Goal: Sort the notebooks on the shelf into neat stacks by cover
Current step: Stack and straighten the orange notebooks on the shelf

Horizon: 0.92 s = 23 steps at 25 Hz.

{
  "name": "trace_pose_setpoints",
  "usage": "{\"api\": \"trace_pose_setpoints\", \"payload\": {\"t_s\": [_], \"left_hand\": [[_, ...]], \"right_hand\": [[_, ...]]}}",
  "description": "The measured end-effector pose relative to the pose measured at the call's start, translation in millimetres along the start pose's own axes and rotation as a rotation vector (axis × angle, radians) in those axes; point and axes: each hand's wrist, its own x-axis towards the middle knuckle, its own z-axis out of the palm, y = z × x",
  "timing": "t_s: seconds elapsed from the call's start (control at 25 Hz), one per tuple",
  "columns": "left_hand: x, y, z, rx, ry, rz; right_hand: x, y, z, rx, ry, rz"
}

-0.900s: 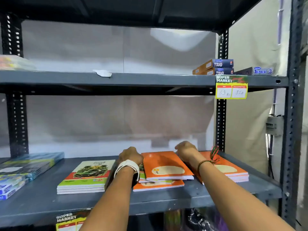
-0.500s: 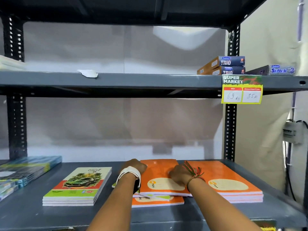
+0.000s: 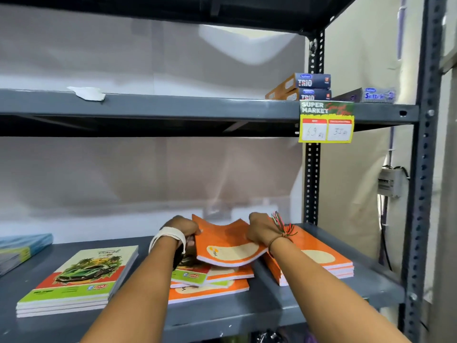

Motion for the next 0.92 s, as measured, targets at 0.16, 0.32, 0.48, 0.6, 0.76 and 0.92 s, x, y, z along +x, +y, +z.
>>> {"api": "trace_pose_setpoints", "payload": {"t_s": [0.16,0.32,0.48,0.6,0.76,0.92], "left_hand": [[-6,30,37,-0.161,-0.059,0.046],[-19,54,94,-0.209,-0.157,0.041],[-26,63,137,-0.158,-0.194,0.035],[-30,63,148,-0.074,-0.149,0.037],[-26,57,153,-0.081,-0.108,0.043],[-25,53,157,-0.068,-0.109,0.049]], "right_hand": [[4,46,-30,0.02,0.126,0.116],[5,99,-57,0.035,0.138,0.249],[7,141,-61,0.019,0.075,0.337],[6,158,-50,0.054,0.039,0.371],[8,167,-35,0.123,0.0,0.387],[8,173,-33,0.147,-0.005,0.396]]}}
